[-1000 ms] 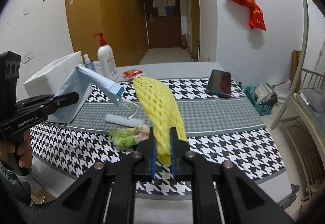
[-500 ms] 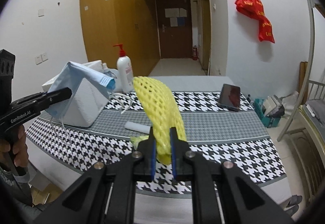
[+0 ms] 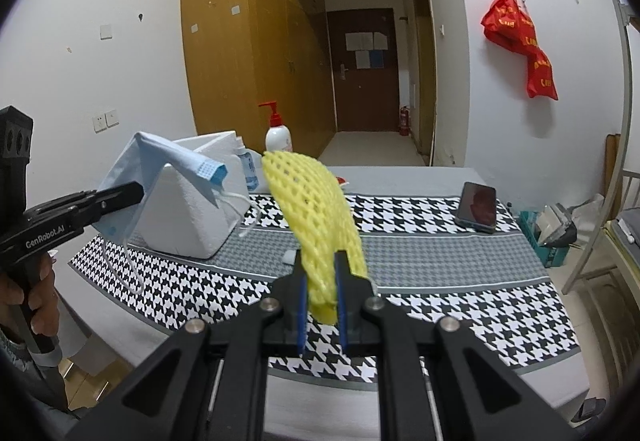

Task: Organize soft objects
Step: 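Lift the mask with the left tool while the right tool carries the sponge toward the box, then hold the sponge over the foam box and open the right tool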

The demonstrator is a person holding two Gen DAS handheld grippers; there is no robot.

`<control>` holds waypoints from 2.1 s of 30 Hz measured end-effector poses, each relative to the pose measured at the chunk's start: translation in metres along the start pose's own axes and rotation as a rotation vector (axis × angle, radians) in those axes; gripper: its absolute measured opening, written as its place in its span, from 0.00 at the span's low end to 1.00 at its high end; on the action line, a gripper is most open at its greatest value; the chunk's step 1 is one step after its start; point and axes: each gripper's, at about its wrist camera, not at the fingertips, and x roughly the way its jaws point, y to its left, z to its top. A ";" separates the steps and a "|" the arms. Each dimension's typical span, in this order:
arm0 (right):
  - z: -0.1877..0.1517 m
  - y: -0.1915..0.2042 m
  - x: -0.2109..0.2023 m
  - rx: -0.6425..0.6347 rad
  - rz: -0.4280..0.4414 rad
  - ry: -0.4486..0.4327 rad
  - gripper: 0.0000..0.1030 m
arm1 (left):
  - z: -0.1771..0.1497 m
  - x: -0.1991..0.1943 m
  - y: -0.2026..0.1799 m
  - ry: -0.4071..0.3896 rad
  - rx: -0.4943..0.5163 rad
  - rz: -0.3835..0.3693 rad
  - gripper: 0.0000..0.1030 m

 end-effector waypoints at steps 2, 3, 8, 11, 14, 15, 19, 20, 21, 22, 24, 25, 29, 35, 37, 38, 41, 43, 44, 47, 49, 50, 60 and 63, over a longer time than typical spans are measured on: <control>0.000 0.002 0.000 0.003 -0.001 -0.003 0.14 | 0.000 -0.002 0.003 -0.011 -0.001 0.008 0.09; 0.000 0.004 0.001 0.004 -0.001 -0.003 0.14 | -0.001 -0.004 0.005 -0.019 -0.002 0.012 0.09; 0.000 0.015 0.007 -0.001 -0.004 0.009 0.14 | -0.005 -0.005 0.015 -0.023 -0.005 0.034 0.09; 0.002 0.024 0.011 -0.013 0.000 0.006 0.14 | -0.008 -0.007 0.024 -0.023 -0.002 0.042 0.09; 0.003 0.031 0.016 -0.005 0.005 -0.001 0.14 | -0.009 -0.012 0.033 -0.029 0.000 0.050 0.09; 0.003 0.034 0.019 -0.005 0.008 -0.003 0.14 | -0.009 -0.013 0.038 -0.032 -0.004 0.050 0.09; 0.006 0.048 0.026 -0.010 0.012 -0.007 0.14 | -0.012 -0.022 0.051 -0.042 -0.004 0.063 0.09; 0.007 0.053 0.028 -0.013 0.016 -0.008 0.14 | -0.013 -0.023 0.054 -0.043 -0.002 0.066 0.09; 0.009 0.057 0.030 -0.014 0.020 -0.008 0.14 | -0.013 -0.025 0.057 -0.044 -0.001 0.071 0.09; 0.010 0.060 0.031 -0.015 0.025 -0.010 0.14 | -0.014 -0.027 0.059 -0.043 0.002 0.078 0.09; 0.012 0.069 0.036 -0.017 0.036 -0.010 0.14 | -0.013 -0.030 0.063 -0.044 0.006 0.095 0.09; 0.013 0.072 0.038 -0.020 0.040 -0.009 0.14 | -0.014 -0.033 0.067 -0.048 0.004 0.108 0.09; 0.017 0.090 0.046 -0.036 0.068 -0.010 0.14 | -0.017 -0.042 0.081 -0.055 -0.013 0.145 0.09; 0.024 0.115 0.057 -0.074 0.117 -0.009 0.14 | -0.021 -0.048 0.096 -0.046 -0.037 0.199 0.09; 0.028 0.123 0.060 -0.080 0.141 -0.016 0.14 | -0.023 -0.050 0.100 -0.037 -0.040 0.210 0.09; 0.029 0.126 0.062 -0.084 0.151 -0.016 0.14 | -0.024 -0.052 0.102 -0.037 -0.041 0.222 0.09; 0.032 0.139 0.069 -0.103 0.182 -0.014 0.14 | -0.027 -0.060 0.114 -0.046 -0.066 0.262 0.09; 0.034 0.145 0.074 -0.118 0.200 -0.010 0.14 | -0.027 -0.063 0.122 -0.048 -0.082 0.285 0.09; 0.035 0.147 0.076 -0.123 0.206 -0.008 0.14 | -0.028 -0.064 0.125 -0.049 -0.086 0.294 0.09; 0.037 0.151 0.081 -0.133 0.218 -0.006 0.14 | -0.028 -0.067 0.132 -0.055 -0.093 0.317 0.09; 0.040 0.154 0.082 -0.142 0.219 -0.008 0.14 | -0.028 -0.069 0.137 -0.053 -0.093 0.325 0.09; 0.041 0.156 0.083 -0.147 0.219 -0.009 0.14 | -0.029 -0.070 0.139 -0.052 -0.095 0.330 0.09; 0.058 0.174 0.095 -0.183 0.213 -0.022 0.14 | -0.027 -0.078 0.152 -0.066 -0.107 0.371 0.09; 0.064 0.183 0.097 -0.200 0.217 -0.029 0.14 | -0.026 -0.083 0.156 -0.073 -0.116 0.373 0.09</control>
